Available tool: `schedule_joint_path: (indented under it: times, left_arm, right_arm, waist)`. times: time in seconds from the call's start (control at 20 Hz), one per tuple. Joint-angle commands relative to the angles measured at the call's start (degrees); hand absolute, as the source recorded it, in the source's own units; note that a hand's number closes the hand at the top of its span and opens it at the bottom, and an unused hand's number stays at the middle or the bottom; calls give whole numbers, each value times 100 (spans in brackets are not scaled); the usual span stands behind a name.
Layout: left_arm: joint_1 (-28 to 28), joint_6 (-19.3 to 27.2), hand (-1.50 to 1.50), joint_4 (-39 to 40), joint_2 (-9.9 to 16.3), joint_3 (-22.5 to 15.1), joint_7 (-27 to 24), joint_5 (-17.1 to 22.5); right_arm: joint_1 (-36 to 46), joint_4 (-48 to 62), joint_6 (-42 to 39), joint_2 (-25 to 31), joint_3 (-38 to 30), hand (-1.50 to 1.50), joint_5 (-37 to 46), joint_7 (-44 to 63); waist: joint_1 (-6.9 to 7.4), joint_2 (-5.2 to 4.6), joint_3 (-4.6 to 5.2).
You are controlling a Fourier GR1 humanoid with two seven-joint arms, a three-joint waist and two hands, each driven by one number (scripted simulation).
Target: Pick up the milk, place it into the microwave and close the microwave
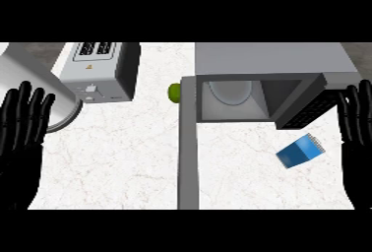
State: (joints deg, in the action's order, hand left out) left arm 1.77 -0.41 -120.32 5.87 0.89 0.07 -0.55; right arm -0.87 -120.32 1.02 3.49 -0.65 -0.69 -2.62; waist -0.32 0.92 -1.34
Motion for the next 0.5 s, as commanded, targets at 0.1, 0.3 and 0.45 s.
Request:
schedule_joint_path:
  times: [0.1,0.3,0.45]
  left_arm:
    - [27,-420,-150,308,221,331,-337,424]
    - [-150,-721,-150,238,127,604,451,1829]
    - [269,-1053,-150,22,305,864,545,2383]
  right_arm:
    - [-252,-157,-947,768,-751,-150,-1024,57]
    - [-154,-192,-1722,1106,-561,-150,-1863,399]
    - [-414,-3,-2204,1544,-1246,-150,-2626,417]
  waist:
    - [1,-87,134]
    - [31,-60,139]
    - [48,-68,134]
